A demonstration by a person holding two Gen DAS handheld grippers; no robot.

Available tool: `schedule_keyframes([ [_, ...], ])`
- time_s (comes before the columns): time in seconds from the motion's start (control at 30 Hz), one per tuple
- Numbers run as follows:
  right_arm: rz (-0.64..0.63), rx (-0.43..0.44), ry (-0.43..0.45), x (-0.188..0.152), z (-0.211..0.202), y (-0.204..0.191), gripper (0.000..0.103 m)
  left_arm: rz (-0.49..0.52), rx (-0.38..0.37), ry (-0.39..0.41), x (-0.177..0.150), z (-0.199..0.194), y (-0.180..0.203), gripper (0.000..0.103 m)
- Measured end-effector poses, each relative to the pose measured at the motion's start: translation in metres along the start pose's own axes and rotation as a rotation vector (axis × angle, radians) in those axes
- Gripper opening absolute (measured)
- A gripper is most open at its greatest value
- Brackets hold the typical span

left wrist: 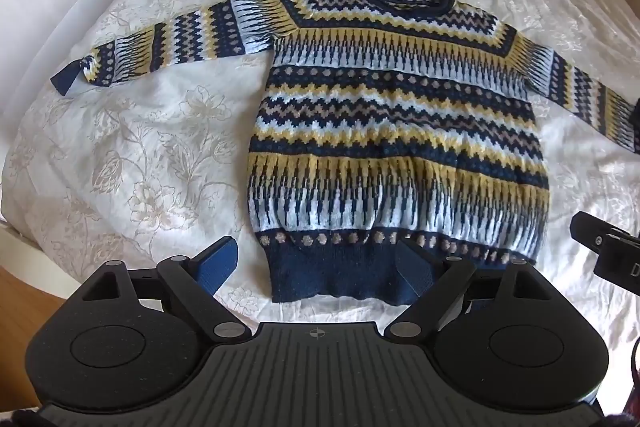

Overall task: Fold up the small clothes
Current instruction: 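Move the right gripper toward the navy cuff of the sweater sleeve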

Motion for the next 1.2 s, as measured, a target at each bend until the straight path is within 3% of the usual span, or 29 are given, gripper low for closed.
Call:
schedule_keyframes([
  [0.47,0.029,-0.007,-0.028,0.04,0.035,0.003,0.102,0.003,-0.037,-0.004,0.051,0.026,0.006,0.081],
  [0.63,0.043,0.006,-0.001,0.056,0.047,0.008,0.101,0.021,-0.026,0.035,0.077,0.041,0.009,0.077],
  [0.73,0.052,-0.001,0.031,0.065,0.052,0.015,0.101,0.04,-0.068,0.042,0.091,0.049,0.013,0.076],
  [1.0,0.052,-0.171,0.105,0.079,0.065,0.056,0.101,0.148,-0.07,0.117,0.116,0.067,0.032,0.07],
  [1.1,0.025,-0.241,0.09,0.084,0.074,0.079,0.1,0.125,-0.165,0.125,0.119,0.071,0.035,0.07],
  [1.2,0.008,-0.269,0.069,0.092,0.084,0.107,0.088,0.039,-0.243,0.069,0.12,0.077,0.038,0.07],
])
Point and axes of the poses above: each gripper's, at about its wrist camera, not at the fingertips, and z roughly the way its jaws point, y to its right, x to its top, the point moved 4 cm from there along z, roughly the way its jaws point, and after that the axes turned 7 degrees about x, right-handed, at the moved point
